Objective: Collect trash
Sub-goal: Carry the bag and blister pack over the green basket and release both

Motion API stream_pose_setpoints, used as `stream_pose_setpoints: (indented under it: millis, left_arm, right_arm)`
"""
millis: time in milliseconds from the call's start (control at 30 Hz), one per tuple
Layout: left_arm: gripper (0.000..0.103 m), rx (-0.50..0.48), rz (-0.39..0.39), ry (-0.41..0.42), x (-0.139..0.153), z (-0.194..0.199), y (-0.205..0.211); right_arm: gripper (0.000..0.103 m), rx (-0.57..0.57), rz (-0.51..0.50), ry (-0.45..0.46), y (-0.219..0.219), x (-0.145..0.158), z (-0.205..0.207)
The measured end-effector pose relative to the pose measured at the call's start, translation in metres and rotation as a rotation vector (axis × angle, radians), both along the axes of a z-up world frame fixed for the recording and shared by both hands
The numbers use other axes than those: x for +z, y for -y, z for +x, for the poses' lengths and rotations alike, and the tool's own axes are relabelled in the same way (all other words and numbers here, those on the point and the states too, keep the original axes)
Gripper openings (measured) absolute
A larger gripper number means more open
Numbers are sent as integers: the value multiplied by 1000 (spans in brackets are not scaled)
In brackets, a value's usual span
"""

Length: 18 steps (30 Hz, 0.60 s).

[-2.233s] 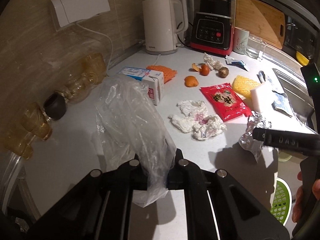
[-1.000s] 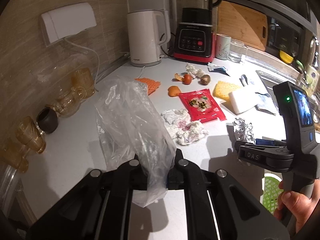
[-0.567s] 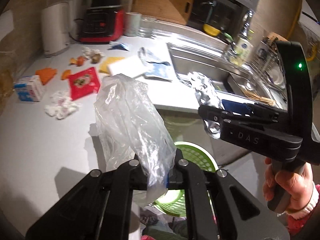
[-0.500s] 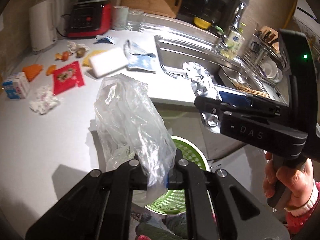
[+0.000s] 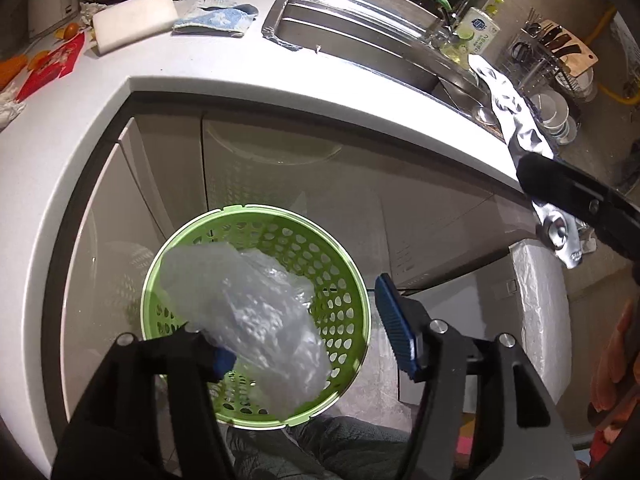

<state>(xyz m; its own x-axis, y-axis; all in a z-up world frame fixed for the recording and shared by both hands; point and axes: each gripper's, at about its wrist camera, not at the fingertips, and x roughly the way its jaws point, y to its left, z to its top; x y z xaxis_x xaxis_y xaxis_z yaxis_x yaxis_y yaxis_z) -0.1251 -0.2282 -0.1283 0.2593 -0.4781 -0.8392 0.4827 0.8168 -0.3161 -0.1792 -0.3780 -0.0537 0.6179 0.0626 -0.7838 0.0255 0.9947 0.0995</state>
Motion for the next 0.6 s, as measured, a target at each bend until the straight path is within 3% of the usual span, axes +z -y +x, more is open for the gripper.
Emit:
stream_pose_setpoints:
  millis: [267, 367, 467, 600]
  left_arm:
    - [82, 212, 66, 117, 49, -17, -37]
    - [86, 280, 44, 135, 68, -28, -61]
    - [86, 303, 3, 157, 82, -38, -67]
    - [86, 264, -15, 179, 86, -42, -45]
  right_arm:
    - [56, 144, 61, -7, -2, -18, -10]
    - [56, 212, 79, -17, -11, -30, -10]
    - [56, 269, 80, -25, -20, -41, -10]
    - [56, 294, 78, -29, -21, -46, -10]
